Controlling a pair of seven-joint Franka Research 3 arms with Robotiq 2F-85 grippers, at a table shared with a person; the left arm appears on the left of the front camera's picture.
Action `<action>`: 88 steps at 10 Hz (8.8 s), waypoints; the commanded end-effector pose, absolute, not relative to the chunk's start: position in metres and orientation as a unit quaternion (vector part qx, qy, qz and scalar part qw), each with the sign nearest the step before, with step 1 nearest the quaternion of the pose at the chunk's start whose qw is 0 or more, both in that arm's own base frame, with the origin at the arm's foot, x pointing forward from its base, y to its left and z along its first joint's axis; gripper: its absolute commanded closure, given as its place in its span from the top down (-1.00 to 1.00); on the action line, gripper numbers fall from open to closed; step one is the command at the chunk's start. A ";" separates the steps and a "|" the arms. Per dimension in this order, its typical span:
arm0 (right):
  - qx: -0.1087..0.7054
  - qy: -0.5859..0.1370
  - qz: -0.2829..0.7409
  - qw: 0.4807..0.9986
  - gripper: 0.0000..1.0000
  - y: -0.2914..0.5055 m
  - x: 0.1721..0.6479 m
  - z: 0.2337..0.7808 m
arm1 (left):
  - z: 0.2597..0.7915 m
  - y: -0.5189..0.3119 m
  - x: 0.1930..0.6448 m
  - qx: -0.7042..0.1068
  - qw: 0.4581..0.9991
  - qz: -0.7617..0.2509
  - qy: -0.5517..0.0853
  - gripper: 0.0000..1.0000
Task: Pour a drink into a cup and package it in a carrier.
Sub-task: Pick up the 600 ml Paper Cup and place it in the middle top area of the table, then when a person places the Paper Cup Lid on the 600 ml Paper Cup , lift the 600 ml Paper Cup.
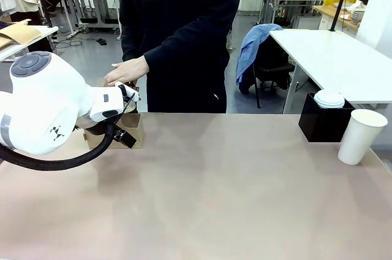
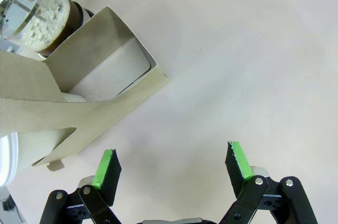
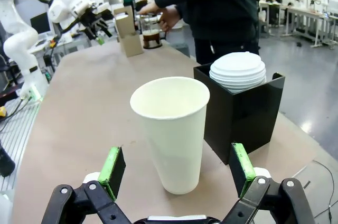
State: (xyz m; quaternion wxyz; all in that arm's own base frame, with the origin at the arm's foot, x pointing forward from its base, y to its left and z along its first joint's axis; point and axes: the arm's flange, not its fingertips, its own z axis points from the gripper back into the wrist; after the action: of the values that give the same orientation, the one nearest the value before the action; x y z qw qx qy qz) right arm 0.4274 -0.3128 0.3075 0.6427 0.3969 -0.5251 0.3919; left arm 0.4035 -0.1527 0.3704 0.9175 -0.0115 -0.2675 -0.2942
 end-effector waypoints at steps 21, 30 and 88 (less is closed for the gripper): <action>0.427 -0.537 0.418 0.596 1.00 -0.219 0.477 0.242 | 0.370 -0.152 0.403 -0.012 0.918 -0.294 -0.267 1.00; 0.453 -0.523 0.419 0.588 0.61 -0.208 0.479 0.234 | 0.370 -0.152 0.403 -0.012 0.918 -0.294 -0.267 1.00; 0.395 -0.611 0.341 0.595 0.62 0.144 0.528 0.277 | 0.370 -0.152 0.403 -0.012 0.918 -0.294 -0.267 1.00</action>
State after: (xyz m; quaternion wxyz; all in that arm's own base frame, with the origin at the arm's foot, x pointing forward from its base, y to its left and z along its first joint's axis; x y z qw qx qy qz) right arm 0.5295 0.1423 0.2711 0.5933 0.4005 -0.6111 0.3380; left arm 0.4036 -0.1529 0.3702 0.9175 -0.0111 -0.2673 -0.2945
